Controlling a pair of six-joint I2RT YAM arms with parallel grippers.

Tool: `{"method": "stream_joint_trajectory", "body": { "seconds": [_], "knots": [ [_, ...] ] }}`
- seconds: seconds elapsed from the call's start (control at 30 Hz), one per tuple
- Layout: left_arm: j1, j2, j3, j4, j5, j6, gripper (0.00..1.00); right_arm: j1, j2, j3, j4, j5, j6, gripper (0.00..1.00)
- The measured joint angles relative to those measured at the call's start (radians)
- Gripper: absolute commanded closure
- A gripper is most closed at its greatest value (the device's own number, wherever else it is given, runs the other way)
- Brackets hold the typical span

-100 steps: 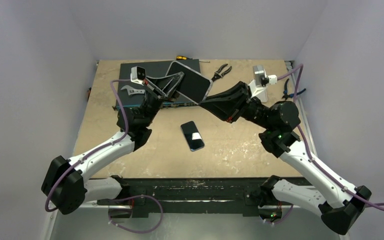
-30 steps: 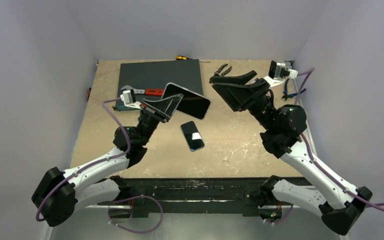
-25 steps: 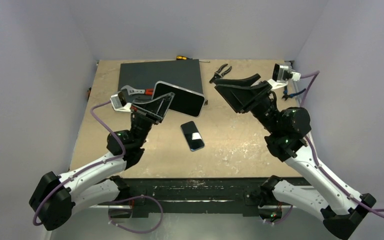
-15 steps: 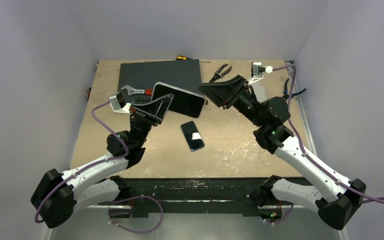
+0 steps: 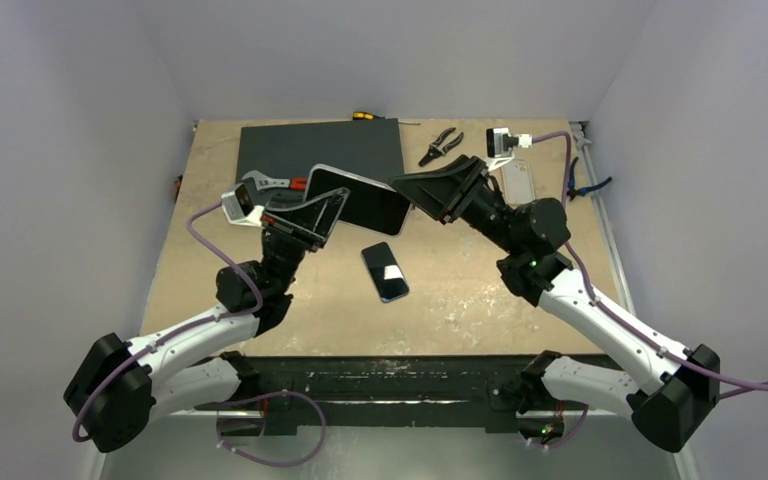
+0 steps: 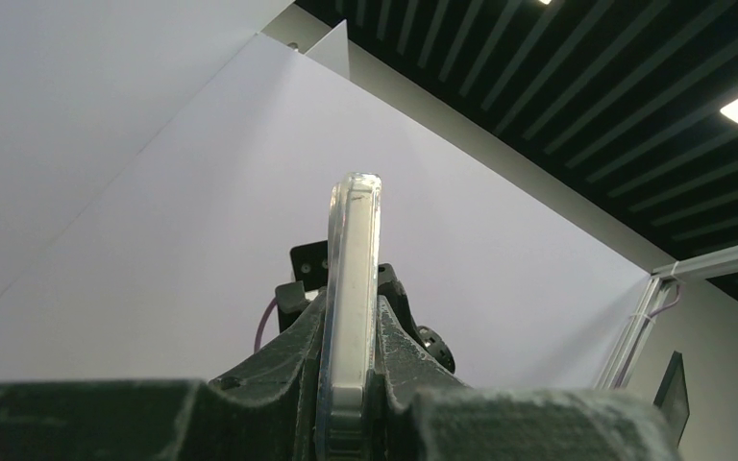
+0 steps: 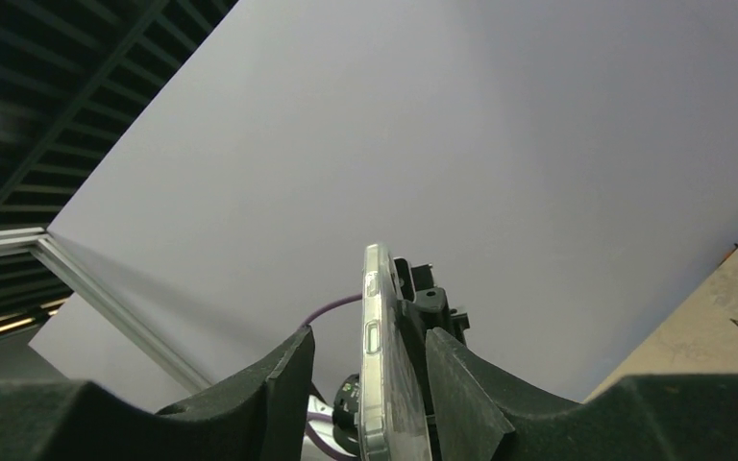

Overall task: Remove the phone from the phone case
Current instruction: Remove the phone case from the phone.

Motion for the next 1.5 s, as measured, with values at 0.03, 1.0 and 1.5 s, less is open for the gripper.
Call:
{"method": "stream_joint_trajectory", "body": {
  "seconds": [0.03, 1.0, 1.5],
  "knots": [
    [0.0, 0.0, 0.0, 0.0, -0.003, 0.0, 1.0, 0.0, 0.002, -0.002, 0.007, -0.003, 0.006, 0.56],
    [0.0, 0.001, -0.003, 0.005, -0.068, -0.006, 1.0, -0.001, 0.037, -0.003, 0.045, -0.015, 0.044, 0.87],
    [-0.002, 0.021, -0.023, 0.064, -0.079, -0.008, 1.0, -0.017, 0.182, -0.069, 0.472, -0.07, 0.273, 0.87]
  ]
}}
